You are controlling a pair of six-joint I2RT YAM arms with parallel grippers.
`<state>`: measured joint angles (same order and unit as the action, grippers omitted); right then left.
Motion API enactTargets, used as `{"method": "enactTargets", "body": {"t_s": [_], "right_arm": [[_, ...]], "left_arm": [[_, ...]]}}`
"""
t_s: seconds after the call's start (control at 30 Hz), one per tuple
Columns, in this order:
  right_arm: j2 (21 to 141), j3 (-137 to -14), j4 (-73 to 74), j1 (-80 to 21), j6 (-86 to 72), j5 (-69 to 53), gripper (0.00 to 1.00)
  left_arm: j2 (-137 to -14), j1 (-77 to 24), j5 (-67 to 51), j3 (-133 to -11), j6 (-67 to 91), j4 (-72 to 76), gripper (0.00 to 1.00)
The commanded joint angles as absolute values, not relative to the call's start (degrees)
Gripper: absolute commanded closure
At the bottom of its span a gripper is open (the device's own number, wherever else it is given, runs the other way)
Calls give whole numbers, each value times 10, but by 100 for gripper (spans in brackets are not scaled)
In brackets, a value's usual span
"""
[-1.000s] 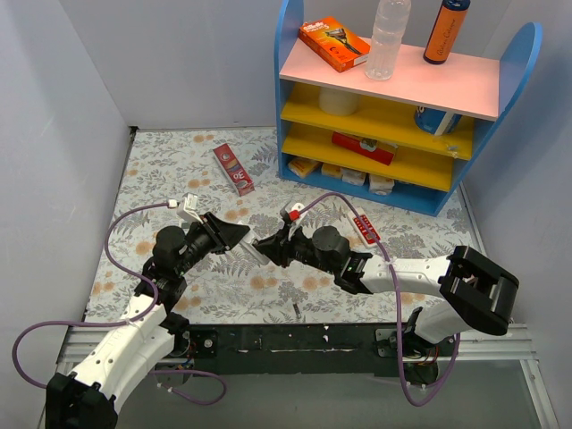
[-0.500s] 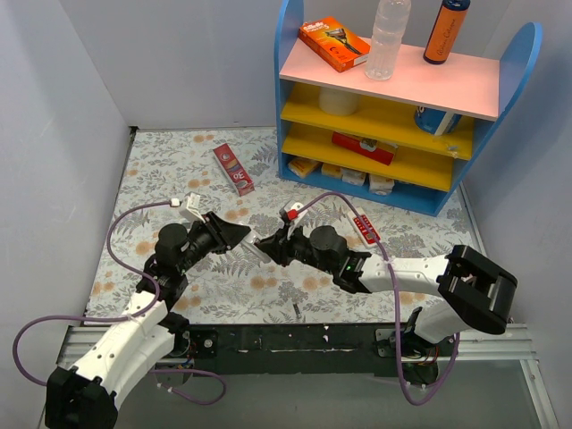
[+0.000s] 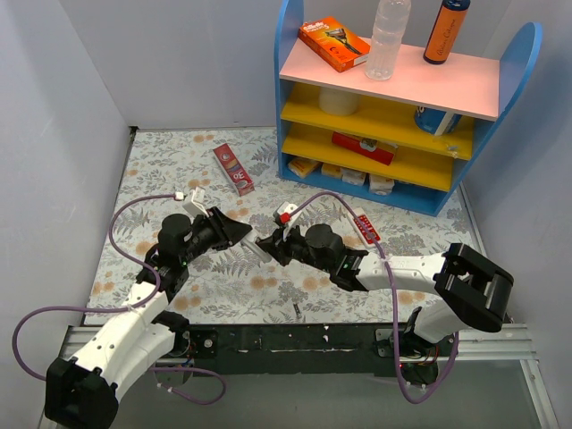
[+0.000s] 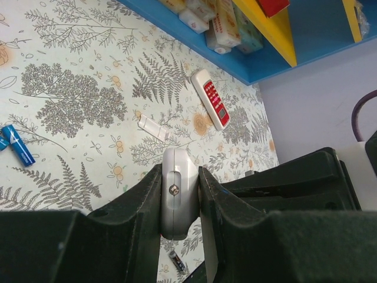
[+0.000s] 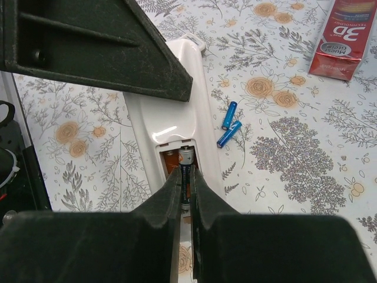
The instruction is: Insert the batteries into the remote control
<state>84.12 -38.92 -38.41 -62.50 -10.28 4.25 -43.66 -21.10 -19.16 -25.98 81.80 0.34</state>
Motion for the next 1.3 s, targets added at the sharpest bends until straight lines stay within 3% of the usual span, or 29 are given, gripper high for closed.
{"method": "enactTargets", "body": {"t_s": [0.0, 0.3, 0.37, 0.43, 0.77, 1.07, 1.27], "right_arm": [[842, -407, -390, -621, -69, 56, 96], [869, -469, -287, -621, -93, 38, 88], [875, -473, -280, -621, -107, 30, 89], [875, -474, -277, -621, -113, 24, 99], [834, -427, -329, -621, -115, -13, 99], [836, -433, -323, -621, -124, -15, 99], [819, -435, -317, -620, -130, -4, 84]], "left_arm": [[-433, -213, -222, -287, 809, -13, 100], [-411, -213, -242, -287, 790, -5, 100], [-402, -213, -245, -284, 785, -4, 100], [-397, -213, -243, -281, 781, -4, 100], [-398, -214, -134, -304, 791, -76, 100], [-389, -214, -161, -293, 788, -51, 100], [-400, -214, -189, -280, 778, -27, 100]]}}
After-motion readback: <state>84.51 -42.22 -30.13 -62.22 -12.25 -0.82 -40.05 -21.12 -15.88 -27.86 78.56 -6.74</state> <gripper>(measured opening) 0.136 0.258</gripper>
